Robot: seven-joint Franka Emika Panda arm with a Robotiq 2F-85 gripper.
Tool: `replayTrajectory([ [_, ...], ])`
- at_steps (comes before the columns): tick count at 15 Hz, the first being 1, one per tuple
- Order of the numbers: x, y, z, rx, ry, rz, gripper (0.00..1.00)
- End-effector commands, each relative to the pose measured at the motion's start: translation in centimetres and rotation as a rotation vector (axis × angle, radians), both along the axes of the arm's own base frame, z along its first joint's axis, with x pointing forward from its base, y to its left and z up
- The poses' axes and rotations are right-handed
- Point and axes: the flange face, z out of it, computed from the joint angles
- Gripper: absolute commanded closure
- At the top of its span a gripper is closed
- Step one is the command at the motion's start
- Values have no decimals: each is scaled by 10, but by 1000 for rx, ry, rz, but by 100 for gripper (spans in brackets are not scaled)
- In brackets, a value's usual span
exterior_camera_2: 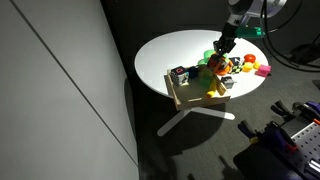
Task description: Put the plush block inside the box
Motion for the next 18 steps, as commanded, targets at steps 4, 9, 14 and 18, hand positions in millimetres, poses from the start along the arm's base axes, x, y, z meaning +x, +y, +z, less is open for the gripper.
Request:
replayTrajectory([
  [4, 0, 0, 0, 0, 0, 3, 94],
  [9, 1, 1, 2, -5, 2, 7, 97],
  [14, 8, 12, 12, -20, -7, 38, 97],
  [18, 19, 30, 23, -23, -31, 71, 97],
])
